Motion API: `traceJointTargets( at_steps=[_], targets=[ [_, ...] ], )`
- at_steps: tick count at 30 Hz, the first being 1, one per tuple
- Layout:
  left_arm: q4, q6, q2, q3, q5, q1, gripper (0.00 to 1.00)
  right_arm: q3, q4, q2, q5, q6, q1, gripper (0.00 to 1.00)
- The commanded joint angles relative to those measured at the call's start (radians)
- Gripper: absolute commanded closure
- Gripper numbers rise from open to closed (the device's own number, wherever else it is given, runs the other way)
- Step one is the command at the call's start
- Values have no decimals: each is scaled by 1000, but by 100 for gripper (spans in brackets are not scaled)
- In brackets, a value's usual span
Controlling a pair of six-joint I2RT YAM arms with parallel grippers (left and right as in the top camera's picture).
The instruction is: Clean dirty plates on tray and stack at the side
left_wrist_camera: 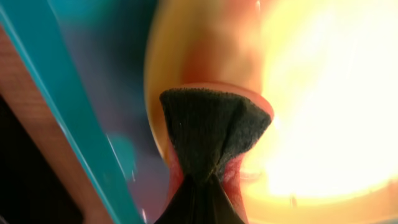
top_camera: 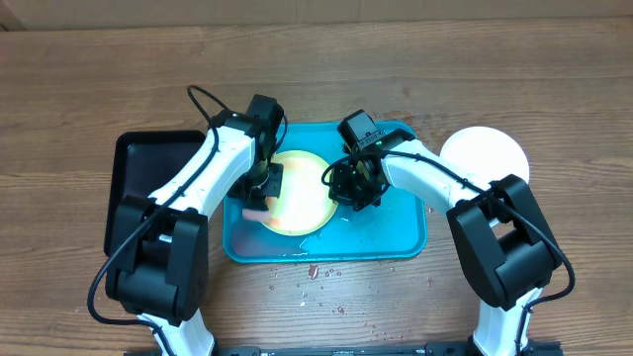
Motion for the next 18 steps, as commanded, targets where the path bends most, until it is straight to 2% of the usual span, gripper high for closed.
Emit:
traceJointTargets(
  at_steps=[1,4,9,18],
  targets=[
    [-94,2,9,73,78,-1,96,-3,-6,1,-15,-12,-1,96],
    [-145,10,3,178,78,6,96,-2,-29,-21,-19,-63,-6,96],
    [-140,20,-4,348,75,7,96,-2,-84,-102,66,-86,-21,96],
    [-74,16,-3,388,74,5,96,-2,-221,-309,517,-81,-9,96]
  ],
)
